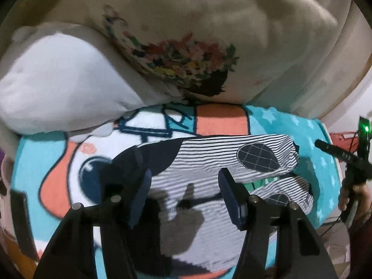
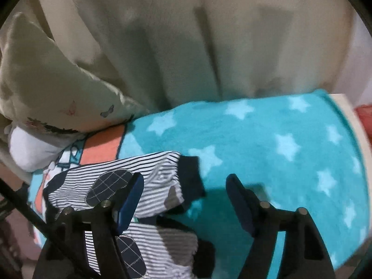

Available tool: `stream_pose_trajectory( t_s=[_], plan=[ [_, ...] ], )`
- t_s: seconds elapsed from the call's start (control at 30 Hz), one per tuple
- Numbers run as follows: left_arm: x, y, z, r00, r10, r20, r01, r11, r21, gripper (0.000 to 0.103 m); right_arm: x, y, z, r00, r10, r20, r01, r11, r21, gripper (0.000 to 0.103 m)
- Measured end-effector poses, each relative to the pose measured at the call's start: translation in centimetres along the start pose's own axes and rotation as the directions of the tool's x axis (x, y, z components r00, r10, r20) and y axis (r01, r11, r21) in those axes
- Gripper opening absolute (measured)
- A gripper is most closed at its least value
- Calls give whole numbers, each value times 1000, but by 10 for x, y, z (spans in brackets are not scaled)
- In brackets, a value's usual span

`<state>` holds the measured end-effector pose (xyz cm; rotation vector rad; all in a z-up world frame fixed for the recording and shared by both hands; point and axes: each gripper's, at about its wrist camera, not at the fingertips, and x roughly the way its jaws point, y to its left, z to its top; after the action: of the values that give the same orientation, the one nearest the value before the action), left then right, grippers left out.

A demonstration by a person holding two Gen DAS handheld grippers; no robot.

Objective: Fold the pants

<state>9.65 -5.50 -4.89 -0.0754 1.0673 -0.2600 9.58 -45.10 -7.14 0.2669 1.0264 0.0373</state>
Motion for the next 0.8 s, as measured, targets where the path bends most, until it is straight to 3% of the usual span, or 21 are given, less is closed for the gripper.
stream_pose_trajectory(
  t_s=[0.23, 0.47, 0.8],
  plan=[
    [76, -16, 31, 995, 29, -96, -14, 989, 149, 59, 66, 12, 43, 983, 121, -137, -140, 981, -136, 78],
    [130, -14, 45, 986, 14, -168, 19, 981, 194, 59, 112, 30, 57, 965, 106, -239, -176, 939, -295, 78],
    [141, -7, 50, 975, -29, -219, 80, 970, 231, 59, 133, 37, 53, 939, 152, -308, -250, 918, -309, 79]
  ],
)
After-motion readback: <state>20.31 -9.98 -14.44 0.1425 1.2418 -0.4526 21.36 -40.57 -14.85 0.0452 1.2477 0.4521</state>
